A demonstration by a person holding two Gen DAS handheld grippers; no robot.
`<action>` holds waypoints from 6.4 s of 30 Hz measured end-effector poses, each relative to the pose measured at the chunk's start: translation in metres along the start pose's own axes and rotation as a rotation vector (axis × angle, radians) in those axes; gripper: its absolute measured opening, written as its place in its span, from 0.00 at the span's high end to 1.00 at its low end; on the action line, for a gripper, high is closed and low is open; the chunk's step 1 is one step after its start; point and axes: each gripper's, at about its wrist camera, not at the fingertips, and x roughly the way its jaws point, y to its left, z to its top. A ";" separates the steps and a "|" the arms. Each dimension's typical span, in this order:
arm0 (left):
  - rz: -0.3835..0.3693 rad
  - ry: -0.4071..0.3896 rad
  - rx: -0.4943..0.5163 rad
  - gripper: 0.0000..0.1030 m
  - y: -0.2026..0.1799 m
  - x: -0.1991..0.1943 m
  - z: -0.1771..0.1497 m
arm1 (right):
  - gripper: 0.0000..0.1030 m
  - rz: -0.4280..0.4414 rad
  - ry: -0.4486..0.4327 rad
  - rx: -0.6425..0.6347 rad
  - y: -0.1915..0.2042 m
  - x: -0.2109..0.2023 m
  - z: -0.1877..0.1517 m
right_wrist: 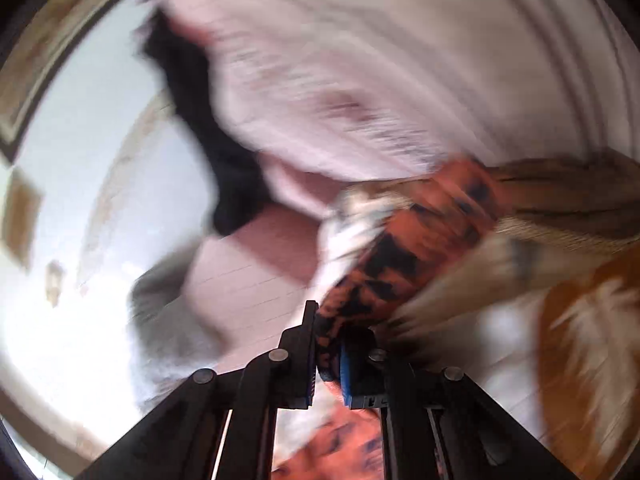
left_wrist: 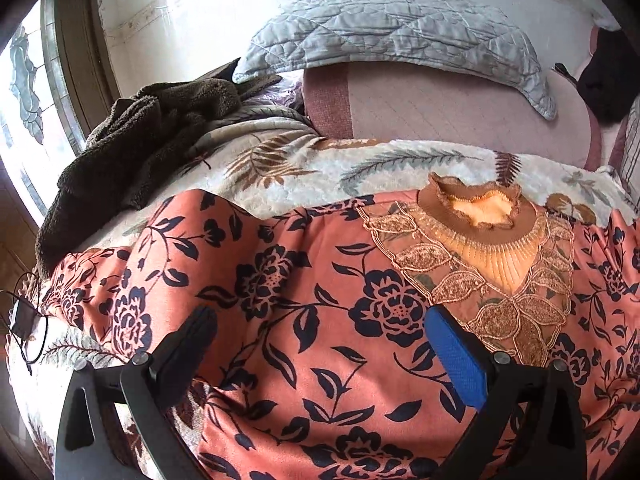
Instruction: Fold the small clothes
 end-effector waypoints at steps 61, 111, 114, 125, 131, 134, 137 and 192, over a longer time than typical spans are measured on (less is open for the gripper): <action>-0.143 0.166 -1.183 0.53 0.378 0.074 -0.076 | 0.26 0.102 0.735 -0.464 0.181 -0.044 -0.367; -0.052 0.340 -0.111 0.25 0.106 0.052 0.003 | 0.20 0.110 0.707 -0.660 0.216 -0.021 -0.388; -0.077 0.343 -0.098 0.25 0.102 0.051 0.001 | 0.20 0.043 0.661 -0.751 0.235 -0.014 -0.408; -0.128 0.358 -0.117 0.25 0.110 0.051 -0.002 | 0.92 -0.218 0.656 -0.902 0.214 0.004 -0.411; -0.114 0.313 -0.136 0.25 0.120 0.043 0.003 | 0.93 -0.158 0.570 -0.709 0.177 -0.045 -0.314; -0.108 0.315 -0.154 0.25 0.123 0.043 0.001 | 0.93 -0.178 0.495 -0.671 0.159 -0.060 -0.269; -0.095 0.324 -0.110 0.25 0.112 0.046 -0.004 | 0.93 -0.126 0.518 -0.555 0.134 -0.050 -0.249; -0.347 0.256 0.396 0.43 -0.003 -0.118 -0.139 | 0.23 -0.015 0.633 -0.221 -0.026 -0.273 -0.215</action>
